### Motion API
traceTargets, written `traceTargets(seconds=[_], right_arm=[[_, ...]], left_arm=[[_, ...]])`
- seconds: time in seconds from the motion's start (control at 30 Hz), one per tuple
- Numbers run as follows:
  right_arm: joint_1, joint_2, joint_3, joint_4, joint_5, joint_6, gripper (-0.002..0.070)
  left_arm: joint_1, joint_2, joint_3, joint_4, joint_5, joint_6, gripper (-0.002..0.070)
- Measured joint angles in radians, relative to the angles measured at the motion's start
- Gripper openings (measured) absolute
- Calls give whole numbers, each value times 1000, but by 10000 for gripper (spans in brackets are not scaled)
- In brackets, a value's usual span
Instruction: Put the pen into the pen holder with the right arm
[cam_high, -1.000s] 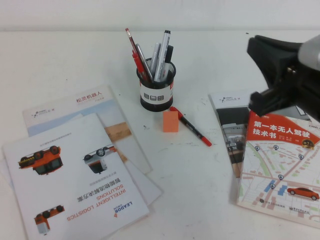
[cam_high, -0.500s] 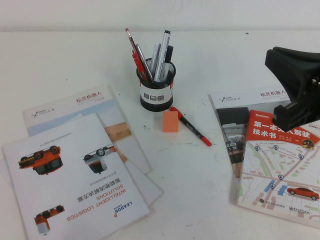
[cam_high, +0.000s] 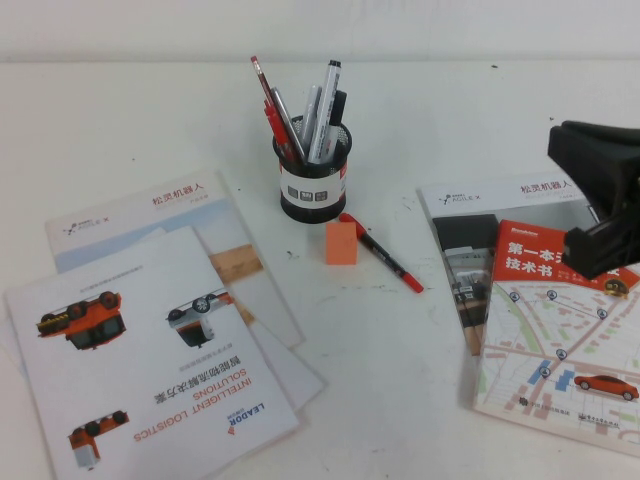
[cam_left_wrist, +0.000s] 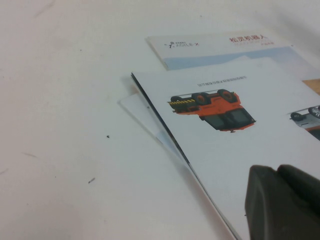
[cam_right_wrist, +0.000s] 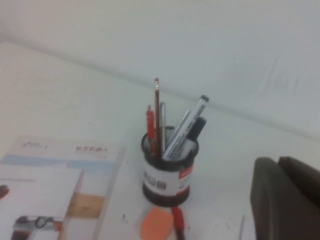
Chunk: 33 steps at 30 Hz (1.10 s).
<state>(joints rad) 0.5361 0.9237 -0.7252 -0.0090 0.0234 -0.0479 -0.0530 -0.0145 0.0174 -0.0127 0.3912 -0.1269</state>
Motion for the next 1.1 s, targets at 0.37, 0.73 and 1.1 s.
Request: traceTargets(seconds=[0.37, 0.73, 1.1], right_arm=[[-62, -111, 10, -48, 91, 0, -20], [-400, -560, 344, -35, 100, -1, -20], [-470, -723, 634, 19, 63, 32, -20]], left_arm=[[0, 0, 0, 0, 0, 0, -3], [0, 0, 0, 0, 0, 0, -3], [0, 0, 0, 0, 0, 0, -3]])
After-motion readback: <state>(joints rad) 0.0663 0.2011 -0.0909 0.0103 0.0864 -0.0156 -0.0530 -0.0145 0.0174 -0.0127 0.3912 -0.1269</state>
